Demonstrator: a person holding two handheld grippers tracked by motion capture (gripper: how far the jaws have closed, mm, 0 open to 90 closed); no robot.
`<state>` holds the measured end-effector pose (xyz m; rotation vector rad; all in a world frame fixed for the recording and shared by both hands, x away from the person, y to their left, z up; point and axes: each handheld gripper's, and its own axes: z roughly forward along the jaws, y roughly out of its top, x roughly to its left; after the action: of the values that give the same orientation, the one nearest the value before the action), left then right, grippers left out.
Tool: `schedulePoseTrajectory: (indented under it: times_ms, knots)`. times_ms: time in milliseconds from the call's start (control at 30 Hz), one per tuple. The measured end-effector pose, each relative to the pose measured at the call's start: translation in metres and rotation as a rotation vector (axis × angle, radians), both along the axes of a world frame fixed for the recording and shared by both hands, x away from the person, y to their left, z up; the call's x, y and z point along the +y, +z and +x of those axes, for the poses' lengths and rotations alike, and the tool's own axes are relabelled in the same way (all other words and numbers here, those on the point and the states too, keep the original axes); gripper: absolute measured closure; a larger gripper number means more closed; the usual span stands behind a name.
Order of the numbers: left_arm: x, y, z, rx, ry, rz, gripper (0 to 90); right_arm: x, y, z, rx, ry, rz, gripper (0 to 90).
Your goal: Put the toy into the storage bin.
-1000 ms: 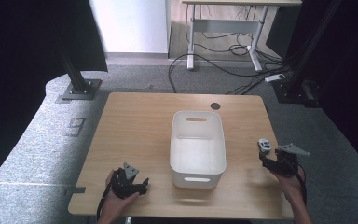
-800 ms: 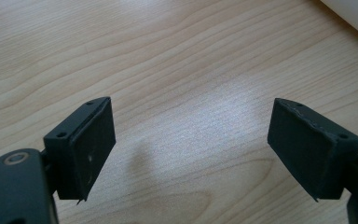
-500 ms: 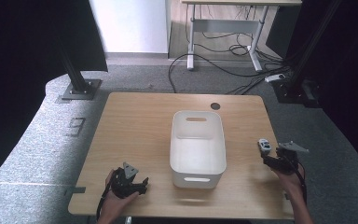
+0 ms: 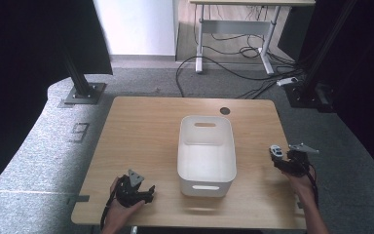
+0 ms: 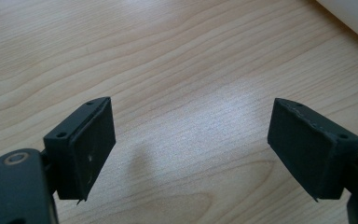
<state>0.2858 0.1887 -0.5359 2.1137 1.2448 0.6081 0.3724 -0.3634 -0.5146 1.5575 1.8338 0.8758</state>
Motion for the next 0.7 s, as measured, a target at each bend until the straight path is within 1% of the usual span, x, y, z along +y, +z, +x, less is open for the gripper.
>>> schedulePoseTrajectory:
  times_ms: [333, 467, 700]
  knots:
    - [0.000, 0.000, 0.000, -0.001, -0.002, -0.001, 15.1, -0.002, -0.002, 0.010, 0.020, -0.010, 0.007, 32.2]
    - [0.000, 0.000, 0.000, -0.001, -0.004, 0.000, 15.1, -0.002, -0.002, 0.015, 0.023, -0.013, -0.004, 32.5]
    - [0.000, 0.001, 0.000, -0.003, -0.001, 0.000, 15.1, -0.002, -0.002, 0.022, 0.037, -0.015, -0.006, 33.6]
